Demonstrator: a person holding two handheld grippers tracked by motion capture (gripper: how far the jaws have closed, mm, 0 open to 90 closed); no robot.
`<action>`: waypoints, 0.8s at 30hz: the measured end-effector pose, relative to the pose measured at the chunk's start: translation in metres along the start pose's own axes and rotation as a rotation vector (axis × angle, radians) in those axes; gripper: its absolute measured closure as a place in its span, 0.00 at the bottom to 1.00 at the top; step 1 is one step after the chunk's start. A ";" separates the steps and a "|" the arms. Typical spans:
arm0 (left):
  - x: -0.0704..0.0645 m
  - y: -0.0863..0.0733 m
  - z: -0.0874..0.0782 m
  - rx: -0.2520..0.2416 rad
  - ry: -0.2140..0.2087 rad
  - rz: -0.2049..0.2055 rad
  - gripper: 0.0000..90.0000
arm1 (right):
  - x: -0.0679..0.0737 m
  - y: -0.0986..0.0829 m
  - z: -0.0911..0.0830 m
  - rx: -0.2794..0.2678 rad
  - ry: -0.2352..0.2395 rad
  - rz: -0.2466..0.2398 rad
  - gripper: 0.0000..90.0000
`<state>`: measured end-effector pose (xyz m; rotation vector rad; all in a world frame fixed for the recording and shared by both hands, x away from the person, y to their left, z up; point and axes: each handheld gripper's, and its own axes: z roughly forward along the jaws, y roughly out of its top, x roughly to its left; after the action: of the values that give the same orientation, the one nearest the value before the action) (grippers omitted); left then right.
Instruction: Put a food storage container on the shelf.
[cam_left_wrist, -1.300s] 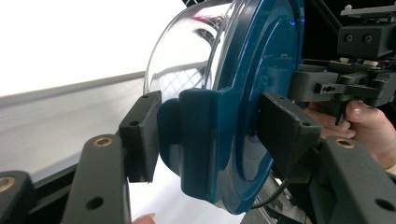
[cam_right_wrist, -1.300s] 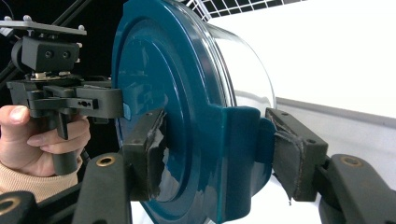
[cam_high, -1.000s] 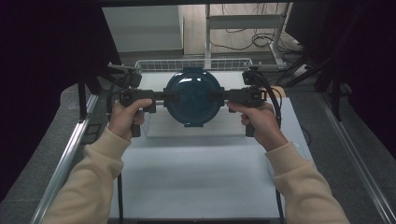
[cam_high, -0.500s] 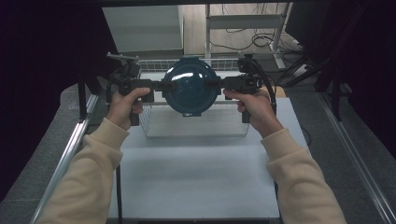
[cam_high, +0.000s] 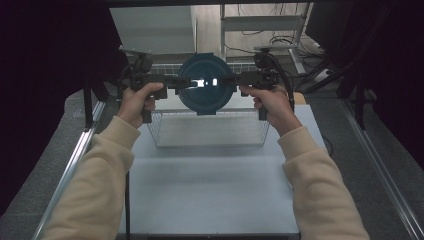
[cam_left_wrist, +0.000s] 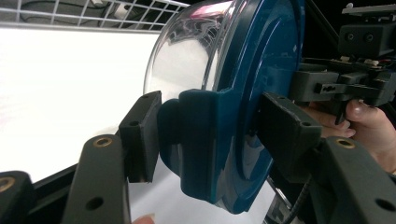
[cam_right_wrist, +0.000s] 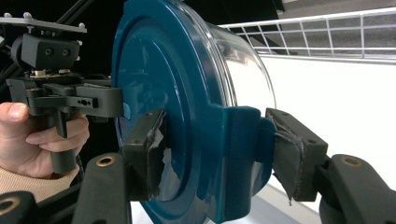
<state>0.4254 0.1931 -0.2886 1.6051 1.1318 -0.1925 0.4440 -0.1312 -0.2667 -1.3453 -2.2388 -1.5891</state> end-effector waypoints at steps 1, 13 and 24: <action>0.001 0.002 0.001 0.001 0.004 -0.001 0.46 | -0.001 0.001 0.001 0.001 0.000 0.003 0.45; 0.019 0.009 0.019 0.027 0.009 -0.046 0.46 | -0.026 0.010 0.014 0.037 0.005 0.053 0.44; 0.035 0.015 0.035 0.027 0.029 -0.133 0.46 | -0.050 0.010 0.029 0.042 0.004 0.141 0.41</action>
<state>0.4696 0.1846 -0.3143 1.5615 1.2644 -0.2737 0.4928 -0.1372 -0.2986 -1.4512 -2.1104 -1.4888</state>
